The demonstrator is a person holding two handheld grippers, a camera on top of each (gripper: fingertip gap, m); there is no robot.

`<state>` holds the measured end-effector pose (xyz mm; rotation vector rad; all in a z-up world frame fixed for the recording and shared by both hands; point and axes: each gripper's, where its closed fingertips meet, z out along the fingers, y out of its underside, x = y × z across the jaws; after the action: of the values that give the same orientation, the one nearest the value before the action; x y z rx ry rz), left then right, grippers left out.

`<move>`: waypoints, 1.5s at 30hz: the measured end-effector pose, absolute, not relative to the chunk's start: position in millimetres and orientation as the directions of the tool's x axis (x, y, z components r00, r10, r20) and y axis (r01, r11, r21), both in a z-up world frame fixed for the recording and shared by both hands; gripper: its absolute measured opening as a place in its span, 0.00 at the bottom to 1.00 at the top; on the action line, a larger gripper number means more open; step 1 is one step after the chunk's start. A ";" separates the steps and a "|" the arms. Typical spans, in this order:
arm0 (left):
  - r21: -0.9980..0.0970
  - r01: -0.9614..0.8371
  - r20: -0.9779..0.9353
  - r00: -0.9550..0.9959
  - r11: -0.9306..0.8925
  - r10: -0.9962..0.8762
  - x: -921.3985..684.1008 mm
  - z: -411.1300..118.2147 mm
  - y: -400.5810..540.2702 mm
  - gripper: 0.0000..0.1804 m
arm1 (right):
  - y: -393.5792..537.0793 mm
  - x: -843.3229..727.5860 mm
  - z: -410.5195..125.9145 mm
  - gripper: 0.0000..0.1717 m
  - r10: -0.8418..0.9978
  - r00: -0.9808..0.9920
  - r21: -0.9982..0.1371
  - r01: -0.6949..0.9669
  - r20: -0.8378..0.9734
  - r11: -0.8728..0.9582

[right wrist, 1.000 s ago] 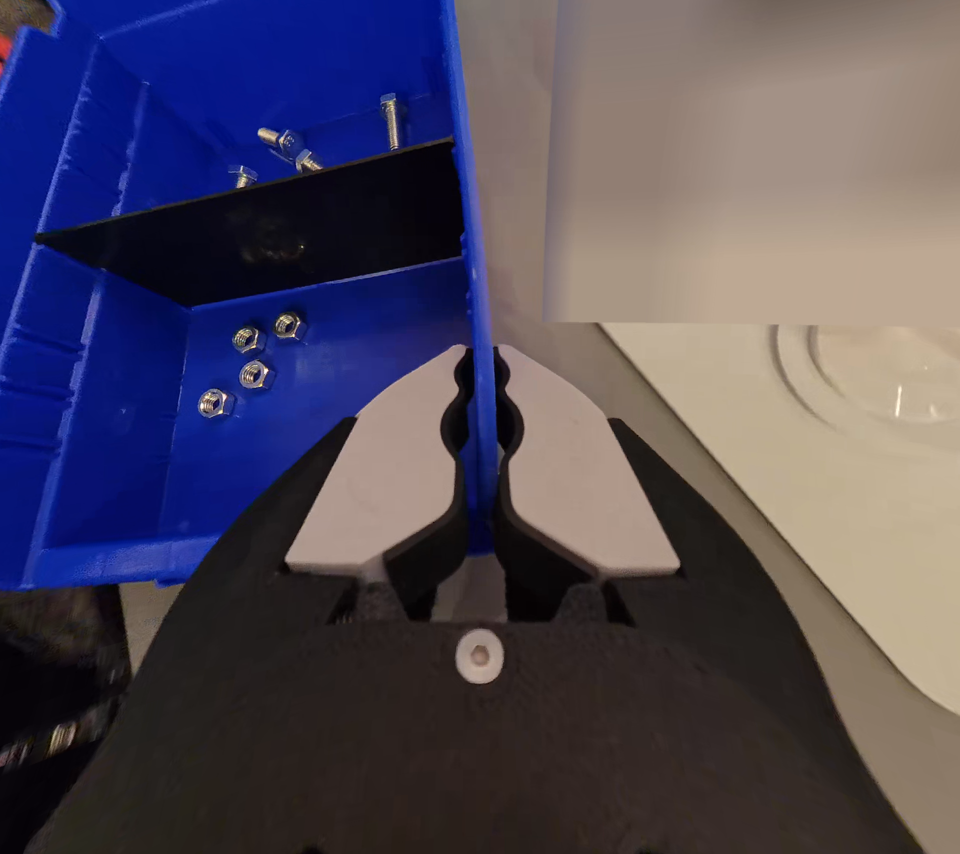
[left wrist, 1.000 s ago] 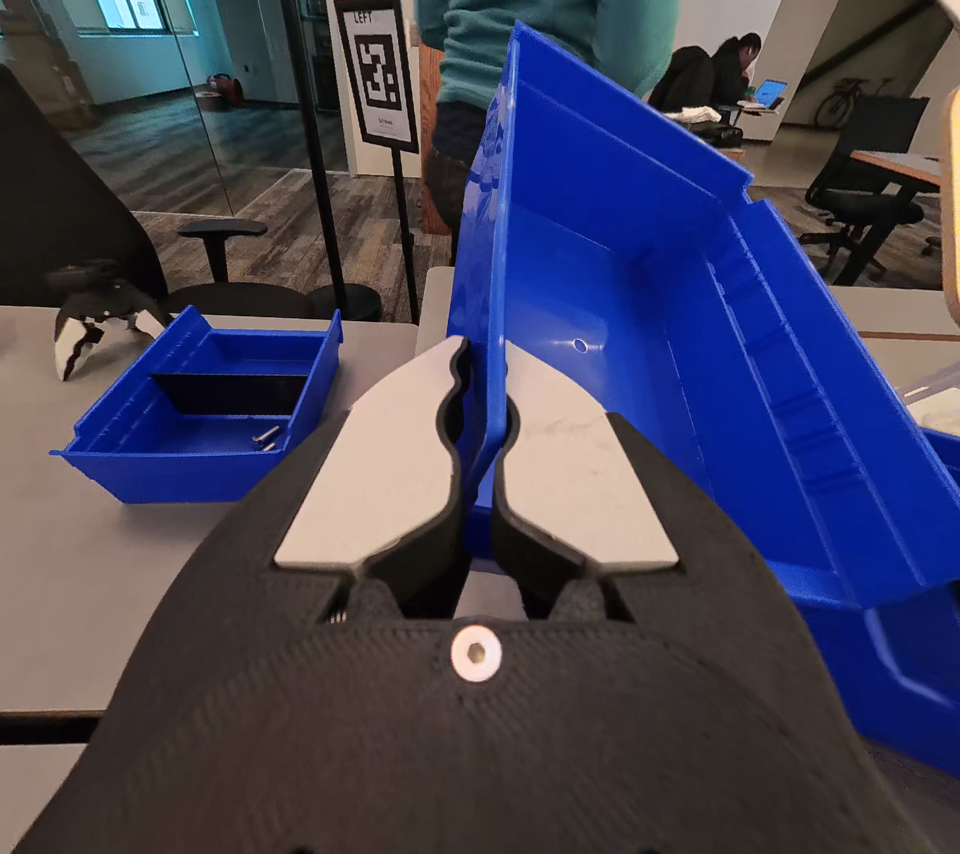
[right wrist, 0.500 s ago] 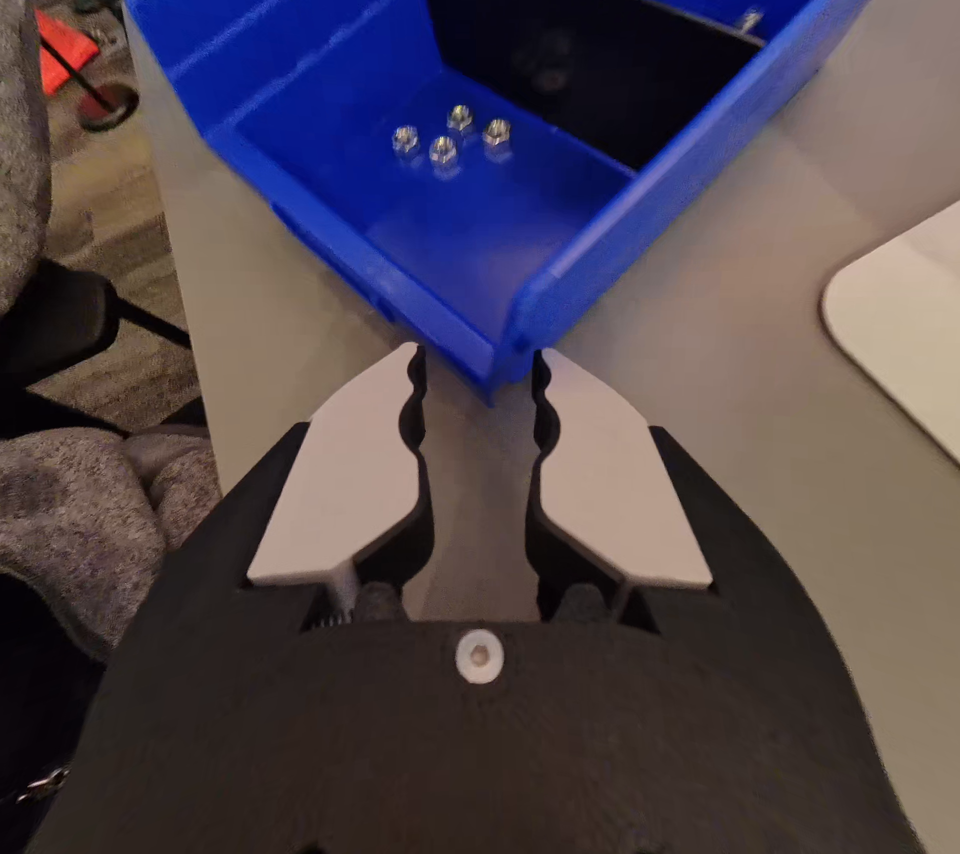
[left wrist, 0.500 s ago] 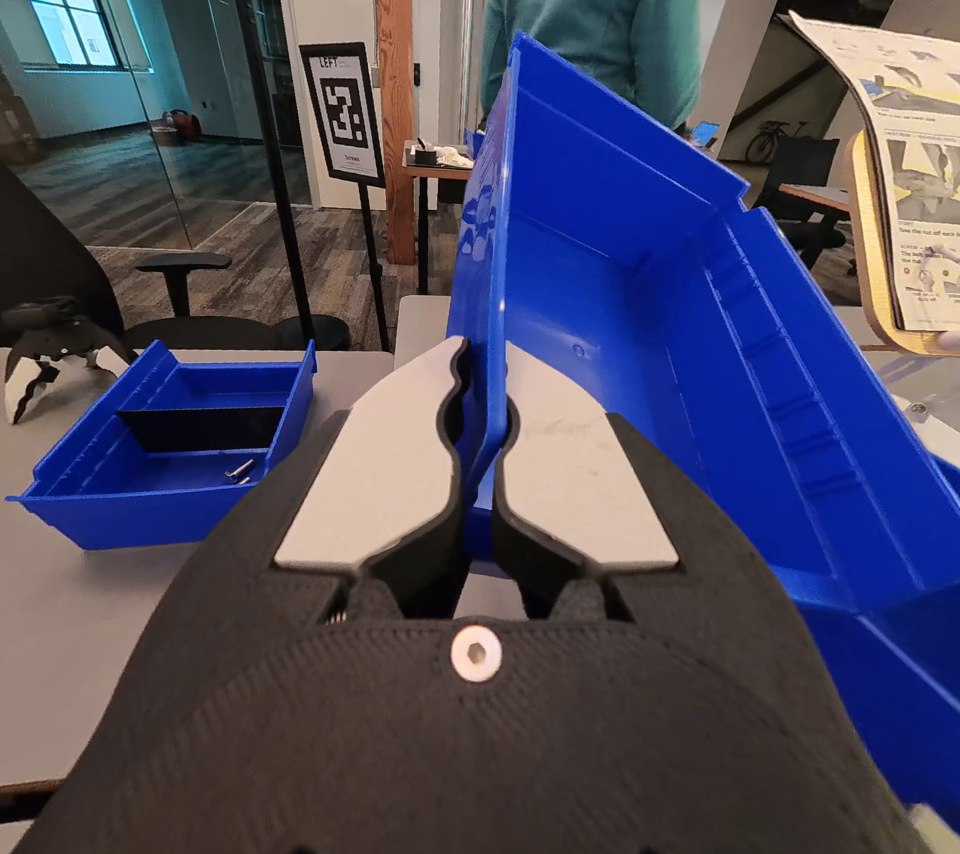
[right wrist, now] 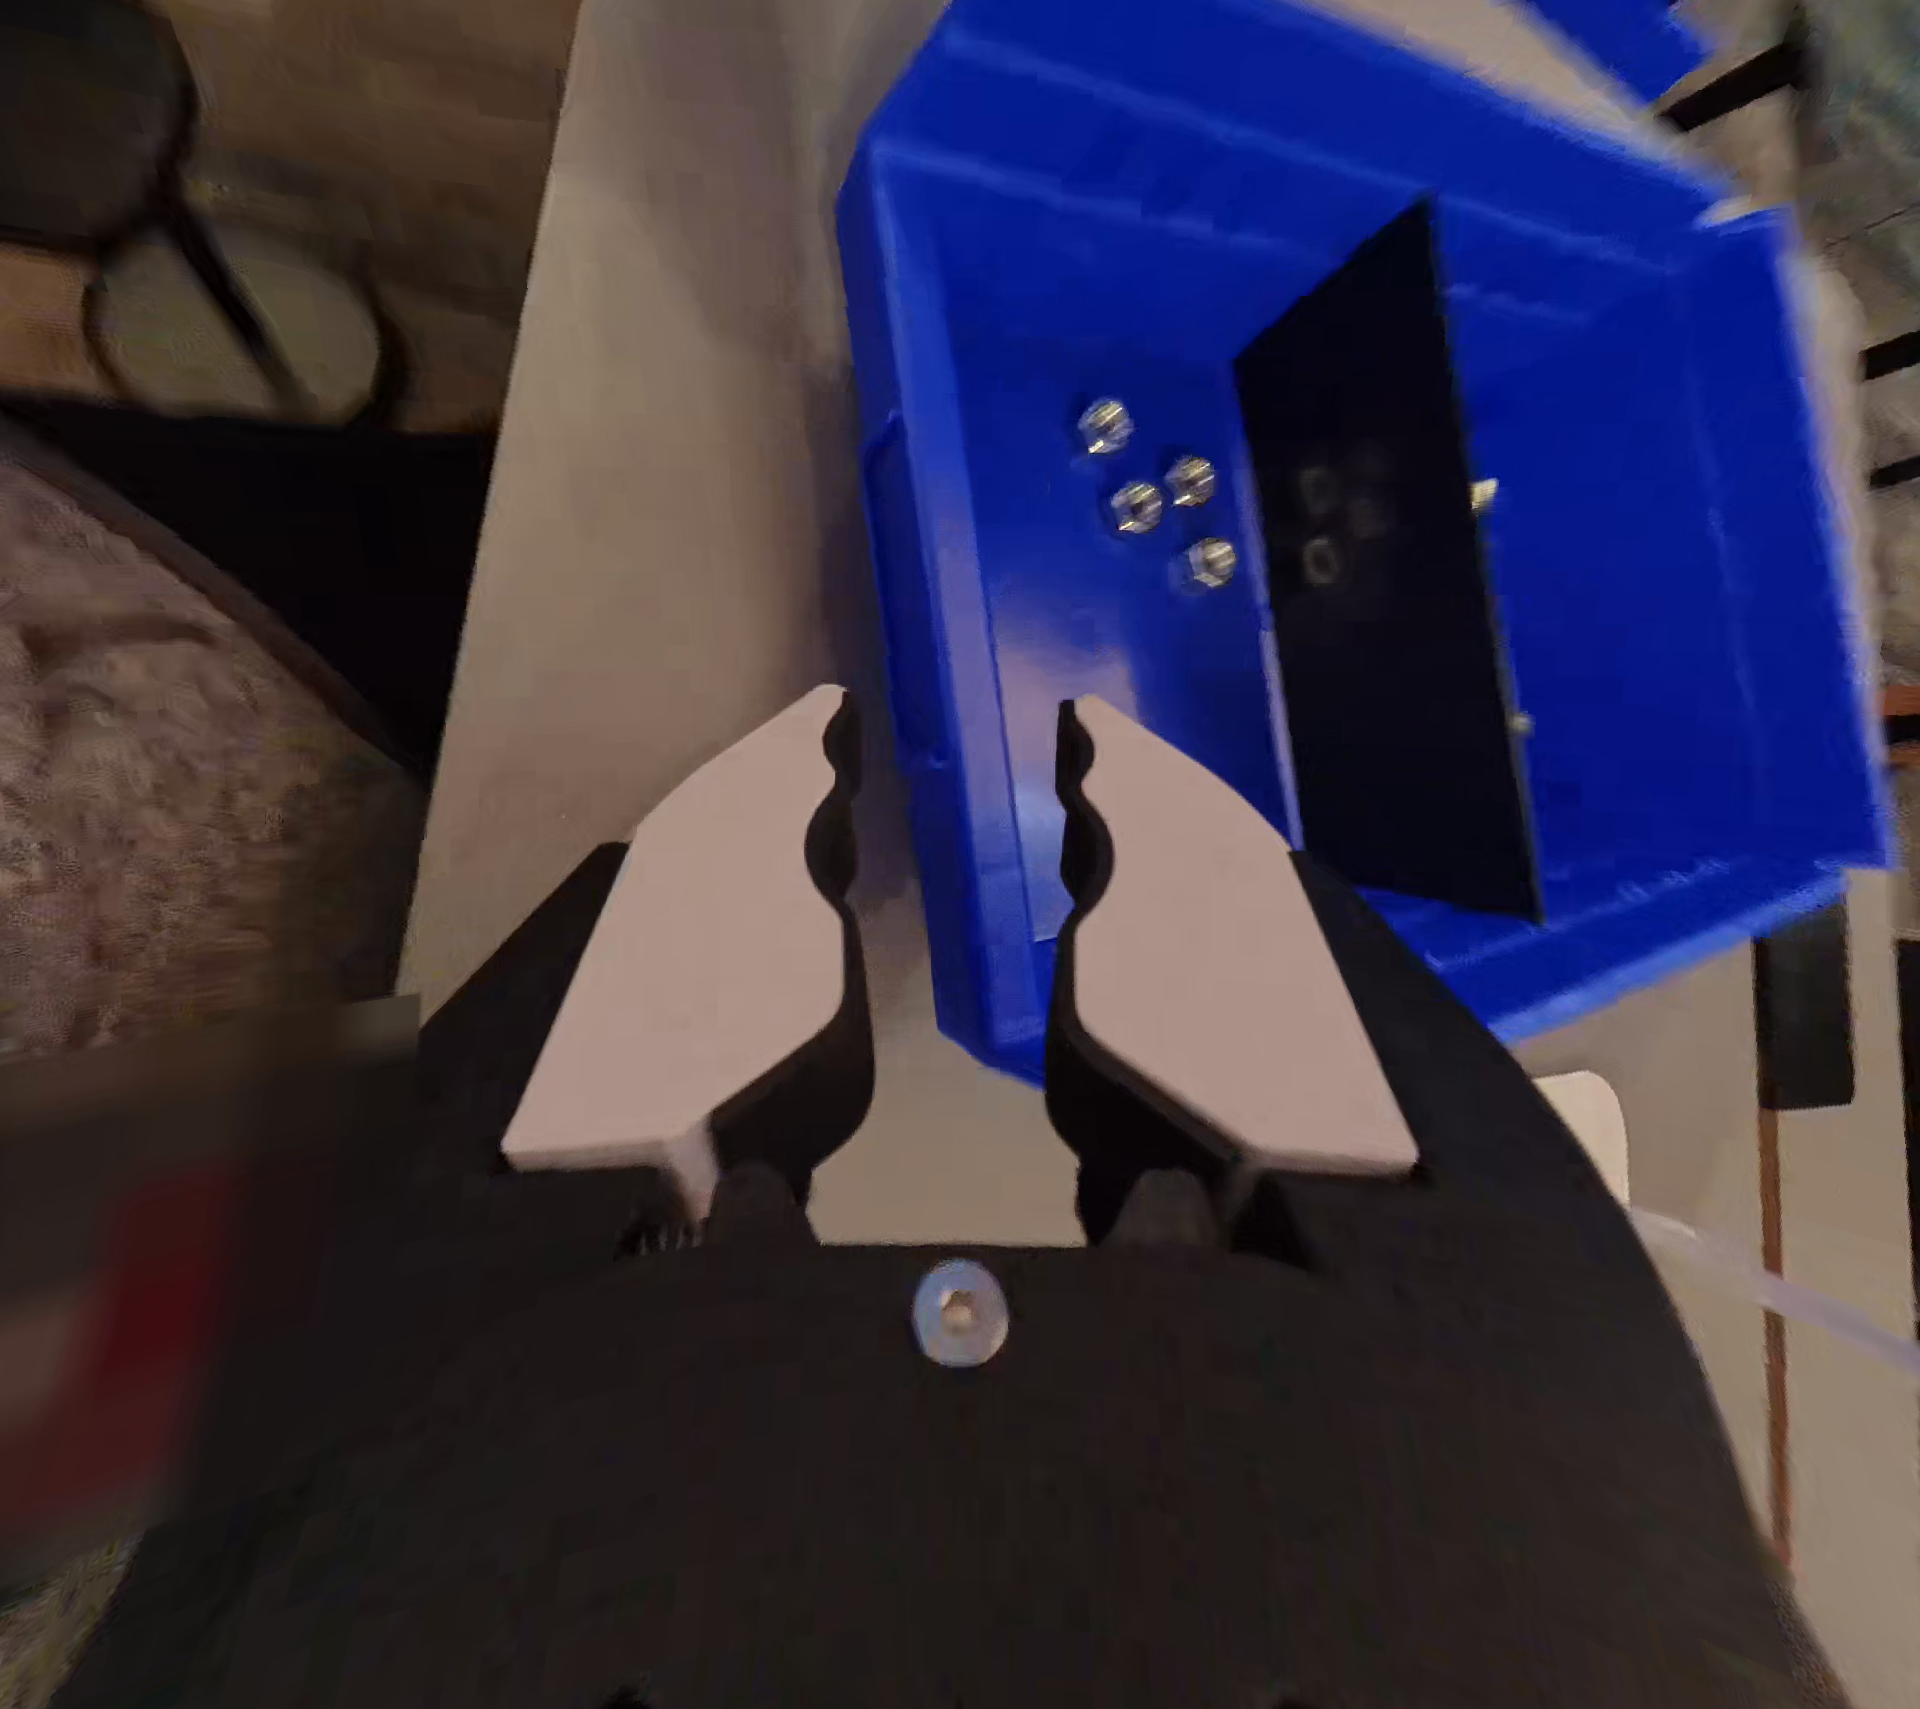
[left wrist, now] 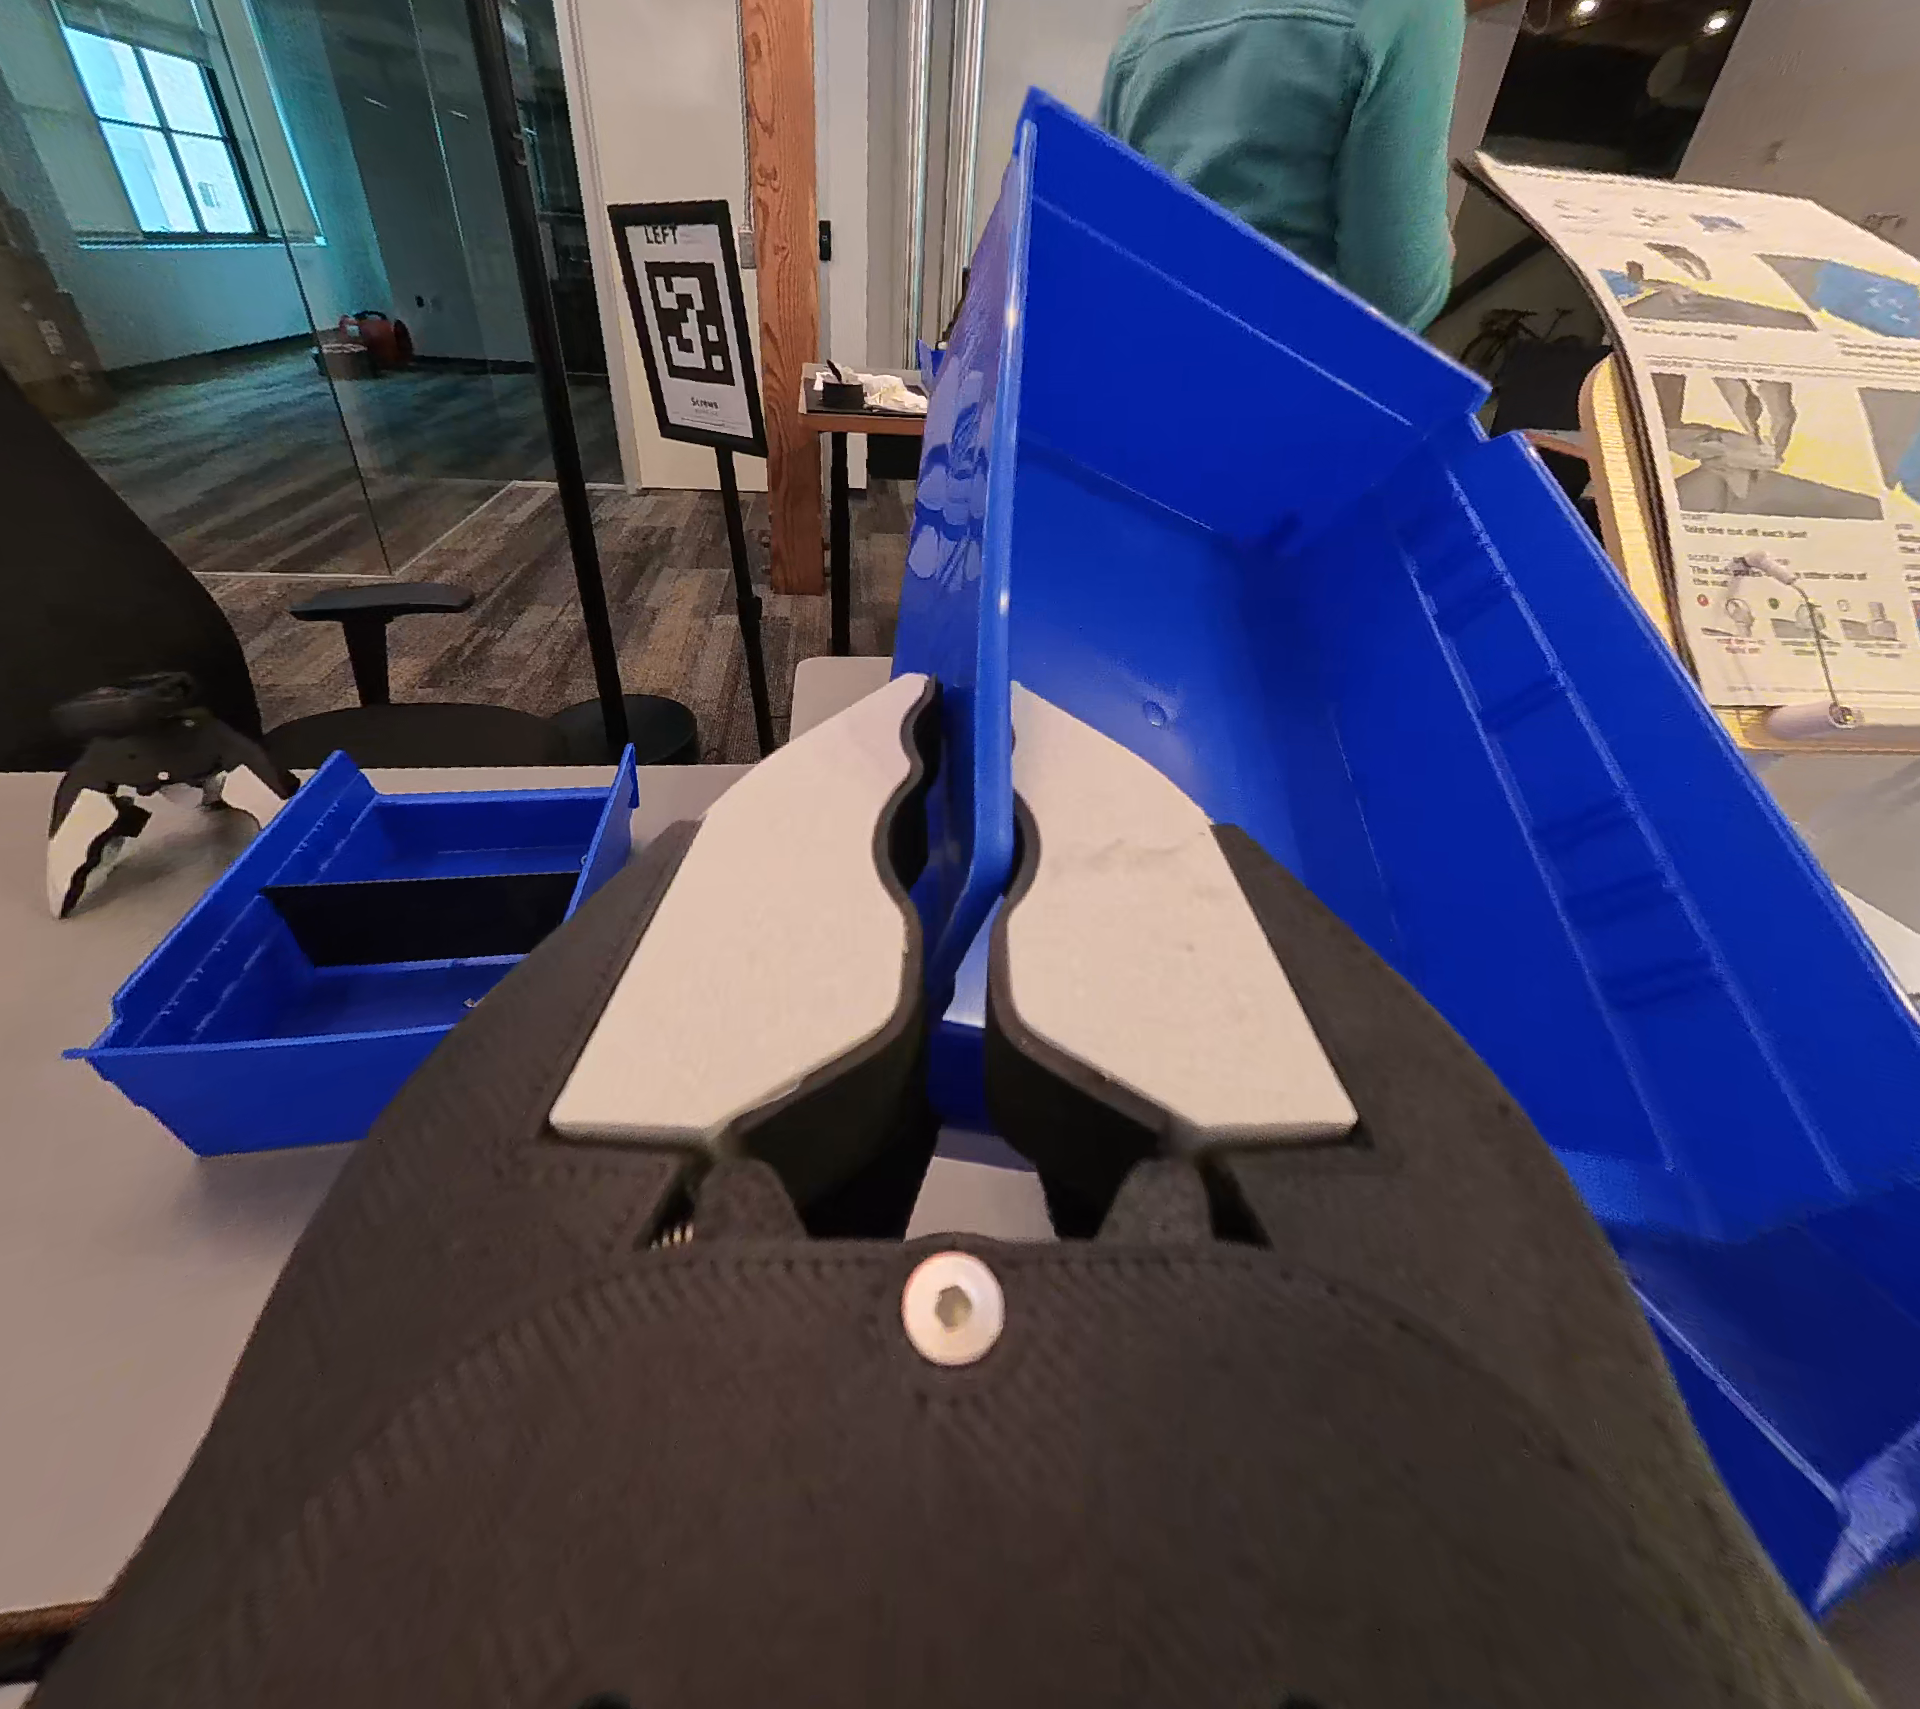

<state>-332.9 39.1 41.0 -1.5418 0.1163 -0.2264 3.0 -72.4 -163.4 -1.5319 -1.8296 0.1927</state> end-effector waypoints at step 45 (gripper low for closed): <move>-0.865 -0.234 -0.346 0.919 0.444 -0.188 -158.2 139.8 -11.4 0.02 | 39.2 28.4 58.0 0.47 0.882 0.299 -0.918 -0.271 -0.366 -0.289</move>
<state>-158.2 -11.4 139.8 -1.1205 0.4255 0.0300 28.4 39.2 58.0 -1.4248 -0.6063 1.2713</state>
